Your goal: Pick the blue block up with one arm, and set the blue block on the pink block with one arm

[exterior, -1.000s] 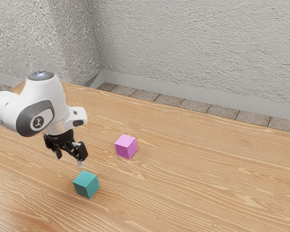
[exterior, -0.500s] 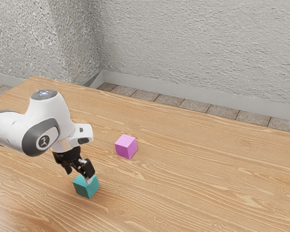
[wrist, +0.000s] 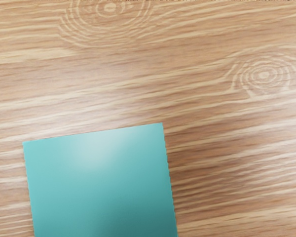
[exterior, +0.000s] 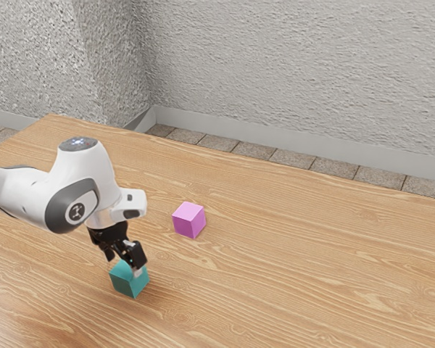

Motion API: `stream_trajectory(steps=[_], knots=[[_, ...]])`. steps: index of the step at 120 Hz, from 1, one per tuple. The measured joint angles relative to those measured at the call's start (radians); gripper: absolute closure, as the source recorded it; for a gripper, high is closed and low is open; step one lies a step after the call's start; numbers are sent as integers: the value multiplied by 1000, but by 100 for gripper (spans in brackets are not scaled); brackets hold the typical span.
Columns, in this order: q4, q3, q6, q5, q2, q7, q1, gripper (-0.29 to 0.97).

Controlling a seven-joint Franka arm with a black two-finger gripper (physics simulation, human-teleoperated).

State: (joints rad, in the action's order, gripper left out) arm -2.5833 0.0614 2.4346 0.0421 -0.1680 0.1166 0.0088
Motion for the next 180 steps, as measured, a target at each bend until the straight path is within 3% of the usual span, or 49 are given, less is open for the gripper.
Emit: stream_trajectory(steps=[70, 106, 180], knots=[[4, -22, 83, -1, 64, 80, 2, 0], [4, -23, 117, 58, 104, 108, 2, 0], [33, -67, 131, 79, 174, 136, -20, 0]])
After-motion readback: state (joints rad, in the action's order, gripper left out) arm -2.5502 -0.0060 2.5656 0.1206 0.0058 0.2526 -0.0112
